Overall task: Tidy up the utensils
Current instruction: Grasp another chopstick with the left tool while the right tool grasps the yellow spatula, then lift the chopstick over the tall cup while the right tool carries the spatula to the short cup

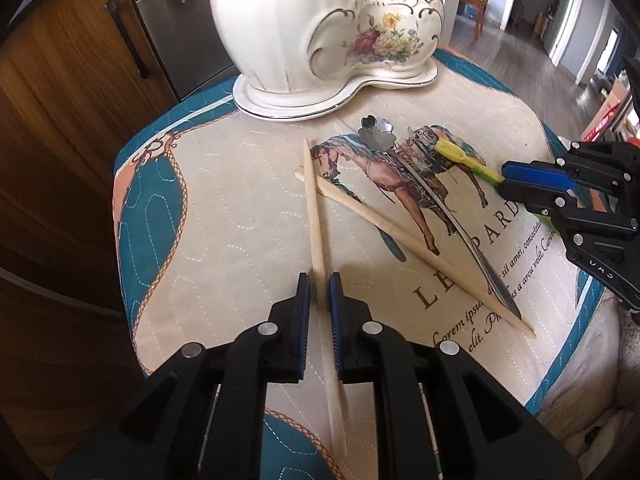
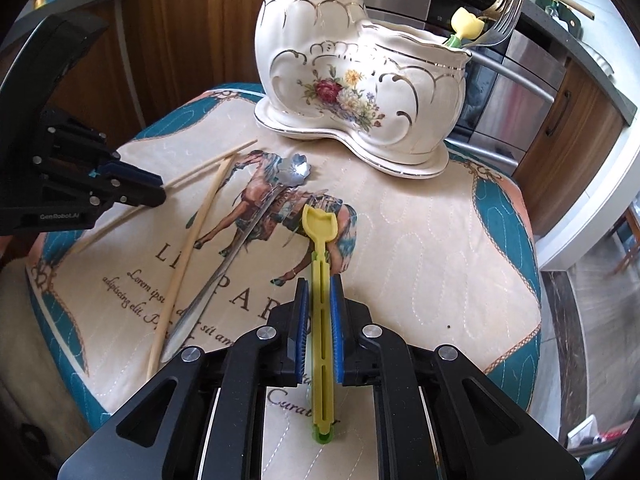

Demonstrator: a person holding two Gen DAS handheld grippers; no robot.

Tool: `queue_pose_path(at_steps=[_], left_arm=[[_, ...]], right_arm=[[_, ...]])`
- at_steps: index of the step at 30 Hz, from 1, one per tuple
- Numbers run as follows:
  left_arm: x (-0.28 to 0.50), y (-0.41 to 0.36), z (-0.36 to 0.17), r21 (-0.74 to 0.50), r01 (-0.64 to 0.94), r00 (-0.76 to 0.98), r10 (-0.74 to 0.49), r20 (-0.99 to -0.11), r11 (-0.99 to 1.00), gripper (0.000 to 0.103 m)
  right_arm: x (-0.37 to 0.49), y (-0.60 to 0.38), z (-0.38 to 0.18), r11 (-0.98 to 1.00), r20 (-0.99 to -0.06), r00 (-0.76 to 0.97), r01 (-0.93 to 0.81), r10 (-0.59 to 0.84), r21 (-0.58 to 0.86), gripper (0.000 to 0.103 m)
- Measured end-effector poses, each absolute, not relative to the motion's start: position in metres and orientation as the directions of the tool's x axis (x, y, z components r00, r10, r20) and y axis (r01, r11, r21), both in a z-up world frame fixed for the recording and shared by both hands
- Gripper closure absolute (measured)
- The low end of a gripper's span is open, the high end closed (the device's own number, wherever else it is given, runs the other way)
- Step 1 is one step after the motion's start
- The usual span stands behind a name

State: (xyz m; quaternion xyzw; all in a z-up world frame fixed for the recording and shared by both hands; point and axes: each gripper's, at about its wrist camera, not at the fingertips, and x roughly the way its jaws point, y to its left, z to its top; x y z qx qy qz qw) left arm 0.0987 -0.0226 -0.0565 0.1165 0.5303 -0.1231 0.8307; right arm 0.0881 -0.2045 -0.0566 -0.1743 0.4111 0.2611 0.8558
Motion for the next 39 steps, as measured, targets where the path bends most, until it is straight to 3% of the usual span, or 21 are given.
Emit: queue_pose_path(at_steps=[2, 7, 10, 13, 23, 31, 39], left_arm=[[0.102, -0.026, -0.055, 0.087, 0.344, 0.399, -0.062, -0.915, 0.935, 0.093], [0.104, -0.033, -0.054, 0.116, 0.364, 0.394, -0.040, -0.918, 0.924, 0.093], [0.105, -0.032, -0.054, 0.103, 0.362, 0.393, -0.052, -0.918, 0.926, 0.095], [0.109, -0.034, -0.055, 0.083, 0.348, 0.398, -0.067, -0.915, 0.934, 0.097], [0.086, -0.002, -0.048, 0.043, 0.262, 0.470, -0.089, -0.878, 0.964, 0.097], [0.063, 0.025, -0.005, -0.076, 0.170, 0.681, -0.173, -0.712, 0.983, 0.097], [0.041, 0.019, 0.033, -0.142, 0.243, 0.820, -0.281, -0.498, 0.960, 0.097]], right_arm=[[0.089, -0.204, -0.059, 0.803, -0.801, 0.519, -0.591, 0.299, -0.084, 0.085], [0.091, -0.204, -0.061, 0.798, -0.801, 0.516, -0.597, 0.304, -0.081, 0.085], [0.090, -0.205, -0.061, 0.797, -0.800, 0.507, -0.601, 0.322, -0.061, 0.093], [0.089, -0.205, -0.060, 0.795, -0.793, 0.517, -0.602, 0.324, -0.067, 0.092], [0.085, -0.224, -0.029, 0.823, -0.696, 0.592, -0.568, 0.406, -0.003, 0.093], [0.083, -0.238, -0.004, 0.854, -0.574, 0.680, -0.516, 0.456, 0.066, 0.093], [0.074, -0.260, 0.022, 0.871, -0.398, 0.779, -0.471, 0.485, 0.141, 0.093]])
